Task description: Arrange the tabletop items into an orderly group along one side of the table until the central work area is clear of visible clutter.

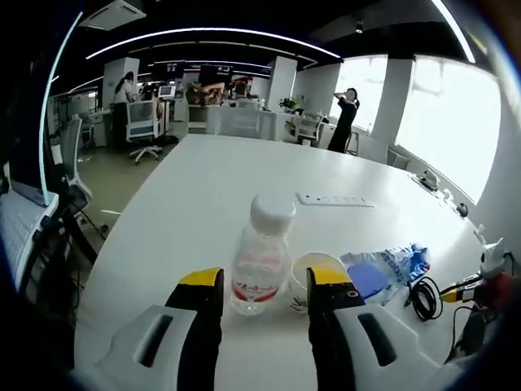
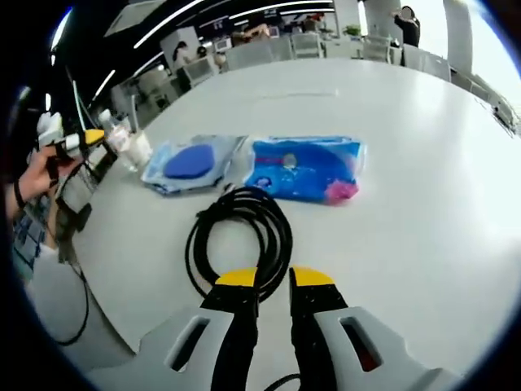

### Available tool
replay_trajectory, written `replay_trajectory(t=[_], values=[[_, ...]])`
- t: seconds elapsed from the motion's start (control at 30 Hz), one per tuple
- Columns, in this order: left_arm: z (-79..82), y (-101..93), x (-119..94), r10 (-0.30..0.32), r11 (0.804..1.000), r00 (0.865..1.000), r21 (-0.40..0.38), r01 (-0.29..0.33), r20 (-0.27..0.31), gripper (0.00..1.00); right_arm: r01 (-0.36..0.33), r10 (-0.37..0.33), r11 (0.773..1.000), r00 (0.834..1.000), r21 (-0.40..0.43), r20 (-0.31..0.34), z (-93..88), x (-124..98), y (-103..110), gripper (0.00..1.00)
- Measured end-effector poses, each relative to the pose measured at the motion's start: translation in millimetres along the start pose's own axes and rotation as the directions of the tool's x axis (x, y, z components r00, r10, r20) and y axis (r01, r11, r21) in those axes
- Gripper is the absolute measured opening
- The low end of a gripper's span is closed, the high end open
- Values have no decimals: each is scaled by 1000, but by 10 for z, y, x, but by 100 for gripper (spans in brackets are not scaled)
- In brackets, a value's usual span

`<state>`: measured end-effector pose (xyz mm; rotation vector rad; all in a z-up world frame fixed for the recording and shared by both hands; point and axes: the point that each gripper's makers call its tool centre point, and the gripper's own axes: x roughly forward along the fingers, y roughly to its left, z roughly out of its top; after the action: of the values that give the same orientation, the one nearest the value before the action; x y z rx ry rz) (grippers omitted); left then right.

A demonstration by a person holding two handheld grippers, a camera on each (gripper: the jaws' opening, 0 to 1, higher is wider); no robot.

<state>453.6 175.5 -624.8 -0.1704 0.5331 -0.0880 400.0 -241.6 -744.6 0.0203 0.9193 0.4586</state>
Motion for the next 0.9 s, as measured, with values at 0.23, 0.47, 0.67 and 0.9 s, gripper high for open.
replay_trajectory(t=[0.23, 0.47, 0.67, 0.9], values=[[-90, -16, -152, -2, 1000, 1000, 4, 2, 5, 42, 6, -6, 1000, 1000, 9, -13, -5, 42, -33, 7], [-224, -111, -271, -15, 1000, 1000, 16, 15, -7, 44, 10, -9, 1000, 1000, 19, -21, -27, 61, -40, 3], [-358, -188, -344, -33, 999, 999, 14, 33, -24, 44, -4, 4, 1000, 1000, 15, -14, -17, 54, 4, 3], [-446, -182, -408, -35, 999, 999, 10, 35, -38, 43, -23, 23, 1000, 1000, -21, -22, 7, 82, 78, 3]])
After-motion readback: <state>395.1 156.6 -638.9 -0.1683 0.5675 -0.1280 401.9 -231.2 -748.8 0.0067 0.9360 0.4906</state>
